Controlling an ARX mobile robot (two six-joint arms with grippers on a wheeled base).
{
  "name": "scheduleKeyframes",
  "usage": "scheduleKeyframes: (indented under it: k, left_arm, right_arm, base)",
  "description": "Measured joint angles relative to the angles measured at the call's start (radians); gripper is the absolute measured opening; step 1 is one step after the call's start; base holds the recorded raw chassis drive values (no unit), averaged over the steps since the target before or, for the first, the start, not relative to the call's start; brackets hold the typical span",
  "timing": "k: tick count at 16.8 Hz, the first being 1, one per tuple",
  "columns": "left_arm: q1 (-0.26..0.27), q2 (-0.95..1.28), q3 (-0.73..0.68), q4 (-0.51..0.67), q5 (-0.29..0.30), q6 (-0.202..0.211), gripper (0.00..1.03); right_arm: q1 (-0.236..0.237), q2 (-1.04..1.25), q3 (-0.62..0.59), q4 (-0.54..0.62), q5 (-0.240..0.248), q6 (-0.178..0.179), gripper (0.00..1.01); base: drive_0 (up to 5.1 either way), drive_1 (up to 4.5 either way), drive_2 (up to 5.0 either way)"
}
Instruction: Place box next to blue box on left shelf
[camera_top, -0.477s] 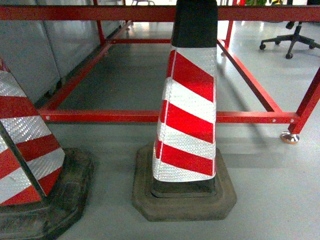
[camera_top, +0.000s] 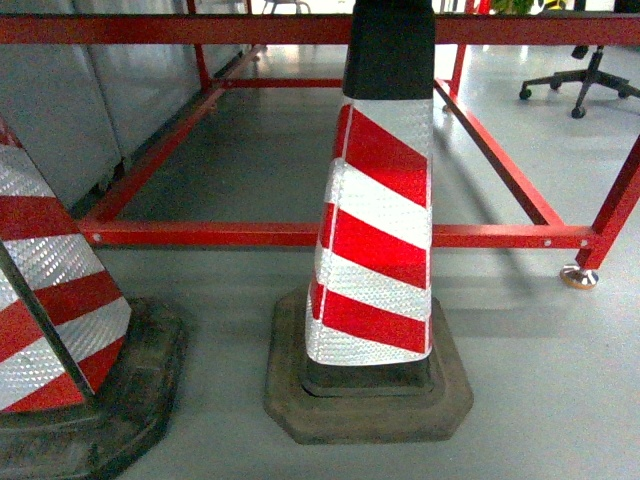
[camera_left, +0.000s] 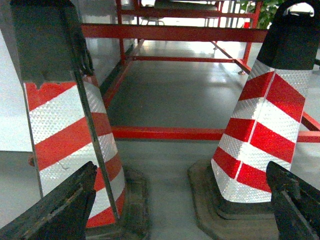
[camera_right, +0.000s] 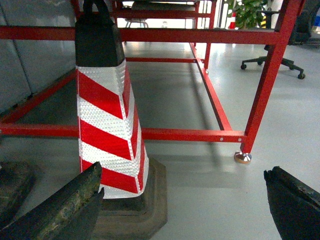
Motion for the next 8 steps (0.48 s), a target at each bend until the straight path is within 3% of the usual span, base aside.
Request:
scheduleKeyframes:
  k: [8]
  left_arm:
    - [0.000, 0.000, 0.000, 0.001, 0.003, 0.008, 0.98]
  right_arm:
    - [0.000, 0.000, 0.000, 0.002, 0.001, 0.000, 0.98]
  base:
    - [0.0, 0.00, 0.0]
